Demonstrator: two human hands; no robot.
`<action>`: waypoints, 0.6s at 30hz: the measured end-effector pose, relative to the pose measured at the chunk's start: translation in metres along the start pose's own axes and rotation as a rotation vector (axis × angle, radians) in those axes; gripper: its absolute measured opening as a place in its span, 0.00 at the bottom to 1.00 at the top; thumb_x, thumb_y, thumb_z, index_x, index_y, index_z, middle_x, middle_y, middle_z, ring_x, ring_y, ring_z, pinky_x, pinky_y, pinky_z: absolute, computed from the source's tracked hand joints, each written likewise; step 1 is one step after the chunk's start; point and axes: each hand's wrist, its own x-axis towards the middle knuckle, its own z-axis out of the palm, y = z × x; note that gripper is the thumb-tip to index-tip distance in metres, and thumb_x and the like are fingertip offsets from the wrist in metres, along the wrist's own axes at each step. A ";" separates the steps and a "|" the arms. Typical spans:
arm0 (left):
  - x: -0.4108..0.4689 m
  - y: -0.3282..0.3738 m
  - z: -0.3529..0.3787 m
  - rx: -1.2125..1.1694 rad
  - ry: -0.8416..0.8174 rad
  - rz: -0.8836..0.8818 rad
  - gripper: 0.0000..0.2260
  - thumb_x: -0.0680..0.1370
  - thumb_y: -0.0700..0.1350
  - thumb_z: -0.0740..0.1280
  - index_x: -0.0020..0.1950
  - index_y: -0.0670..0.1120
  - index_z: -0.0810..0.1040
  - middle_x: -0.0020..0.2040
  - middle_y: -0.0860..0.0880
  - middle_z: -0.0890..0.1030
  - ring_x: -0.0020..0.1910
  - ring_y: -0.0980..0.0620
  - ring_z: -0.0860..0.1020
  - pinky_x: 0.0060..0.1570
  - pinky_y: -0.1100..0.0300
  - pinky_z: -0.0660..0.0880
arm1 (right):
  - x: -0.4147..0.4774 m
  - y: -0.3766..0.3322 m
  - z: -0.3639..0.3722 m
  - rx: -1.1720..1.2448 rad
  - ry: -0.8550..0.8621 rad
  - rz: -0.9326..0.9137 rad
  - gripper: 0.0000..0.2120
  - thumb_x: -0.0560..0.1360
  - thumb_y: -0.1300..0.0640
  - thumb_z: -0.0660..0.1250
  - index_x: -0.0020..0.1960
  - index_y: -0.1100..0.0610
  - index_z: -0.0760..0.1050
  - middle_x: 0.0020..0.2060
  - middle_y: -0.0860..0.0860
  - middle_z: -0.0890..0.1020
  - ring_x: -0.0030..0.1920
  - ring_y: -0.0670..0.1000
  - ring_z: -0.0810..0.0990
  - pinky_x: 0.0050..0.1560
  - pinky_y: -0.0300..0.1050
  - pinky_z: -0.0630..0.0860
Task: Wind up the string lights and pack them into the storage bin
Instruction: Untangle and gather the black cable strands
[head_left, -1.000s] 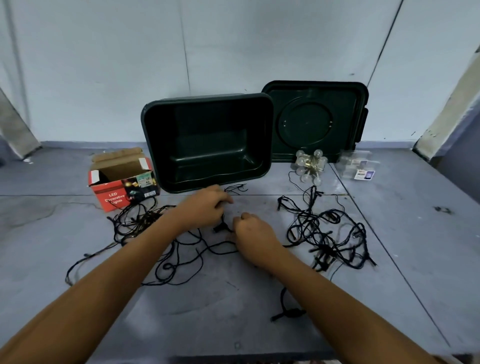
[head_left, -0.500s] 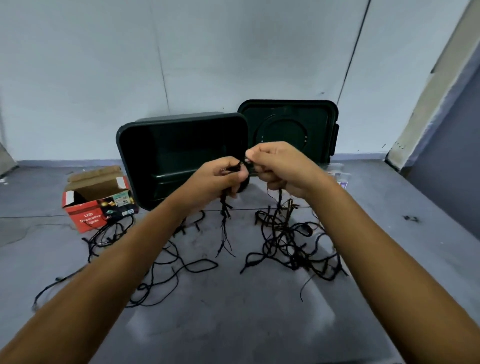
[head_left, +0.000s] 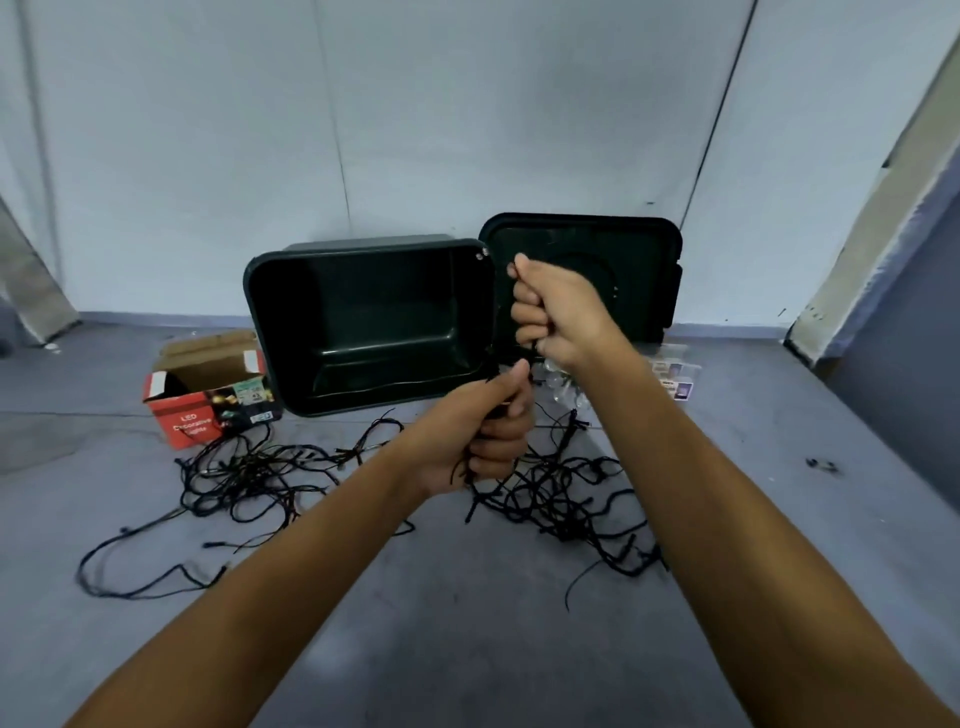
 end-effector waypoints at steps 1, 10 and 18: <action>0.000 0.004 0.005 -0.025 -0.024 0.014 0.18 0.76 0.57 0.58 0.30 0.48 0.70 0.22 0.55 0.61 0.19 0.60 0.56 0.18 0.68 0.51 | 0.001 0.016 -0.004 0.029 0.016 0.028 0.12 0.80 0.54 0.57 0.39 0.55 0.69 0.21 0.45 0.65 0.21 0.43 0.59 0.21 0.35 0.54; 0.023 0.066 -0.007 -0.146 0.042 0.169 0.19 0.79 0.52 0.53 0.32 0.47 0.72 0.22 0.54 0.63 0.17 0.60 0.59 0.18 0.67 0.51 | -0.085 0.113 0.012 0.004 -0.011 0.318 0.12 0.79 0.50 0.59 0.41 0.56 0.70 0.24 0.48 0.70 0.22 0.45 0.64 0.23 0.36 0.63; 0.020 0.043 -0.030 0.224 0.235 0.042 0.13 0.82 0.42 0.53 0.42 0.42 0.72 0.29 0.50 0.76 0.25 0.56 0.74 0.27 0.65 0.73 | -0.123 0.071 0.027 -0.416 -0.061 0.157 0.20 0.81 0.48 0.53 0.37 0.57 0.72 0.24 0.49 0.69 0.22 0.45 0.65 0.23 0.36 0.62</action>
